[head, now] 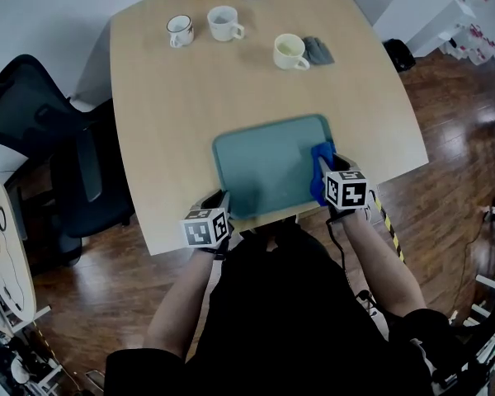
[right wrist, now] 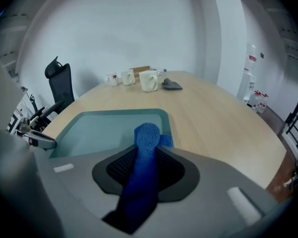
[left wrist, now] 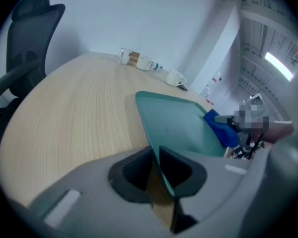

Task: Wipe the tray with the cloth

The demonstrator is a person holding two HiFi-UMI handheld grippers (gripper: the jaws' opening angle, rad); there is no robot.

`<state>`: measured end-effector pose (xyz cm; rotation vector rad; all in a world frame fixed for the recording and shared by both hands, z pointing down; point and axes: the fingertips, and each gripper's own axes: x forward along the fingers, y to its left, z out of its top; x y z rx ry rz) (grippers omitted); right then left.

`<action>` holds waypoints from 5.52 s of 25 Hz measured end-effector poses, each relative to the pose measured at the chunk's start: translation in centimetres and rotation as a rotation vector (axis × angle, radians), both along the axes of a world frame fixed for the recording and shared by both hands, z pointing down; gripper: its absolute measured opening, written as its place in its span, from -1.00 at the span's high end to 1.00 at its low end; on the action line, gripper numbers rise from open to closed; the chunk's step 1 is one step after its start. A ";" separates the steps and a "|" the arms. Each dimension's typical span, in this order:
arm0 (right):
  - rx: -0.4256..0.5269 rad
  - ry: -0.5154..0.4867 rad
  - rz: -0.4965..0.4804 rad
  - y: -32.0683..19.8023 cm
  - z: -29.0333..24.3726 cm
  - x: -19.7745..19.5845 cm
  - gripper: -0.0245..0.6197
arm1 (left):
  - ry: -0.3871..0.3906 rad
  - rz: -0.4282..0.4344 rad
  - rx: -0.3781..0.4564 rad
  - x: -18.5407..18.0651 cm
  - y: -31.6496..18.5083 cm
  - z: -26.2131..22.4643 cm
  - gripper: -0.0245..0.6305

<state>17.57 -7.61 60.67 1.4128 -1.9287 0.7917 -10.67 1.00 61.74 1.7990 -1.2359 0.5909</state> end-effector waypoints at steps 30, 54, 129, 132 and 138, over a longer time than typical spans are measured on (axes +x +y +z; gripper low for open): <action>-0.036 0.027 -0.322 2.8 0.3 -12.5 0.58 | 0.081 -0.020 -0.045 -0.5 0.1 0.2 0.78; 0.035 -0.104 -0.170 5.3 -0.7 -11.8 0.57 | 0.044 -0.050 -0.026 -0.4 -0.2 0.1 0.82; 0.161 0.139 -1.489 -5.6 -0.5 -26.3 0.58 | 0.017 -0.184 -0.024 -0.2 -0.8 0.3 0.79; 0.166 0.119 -1.476 -5.4 -0.5 -26.4 0.58 | 0.005 -0.189 -0.024 -0.4 -0.7 0.2 0.79; 0.232 0.111 -1.475 -3.7 -0.7 -26.0 0.58 | 0.003 -0.196 -0.021 -0.5 -0.7 0.2 0.79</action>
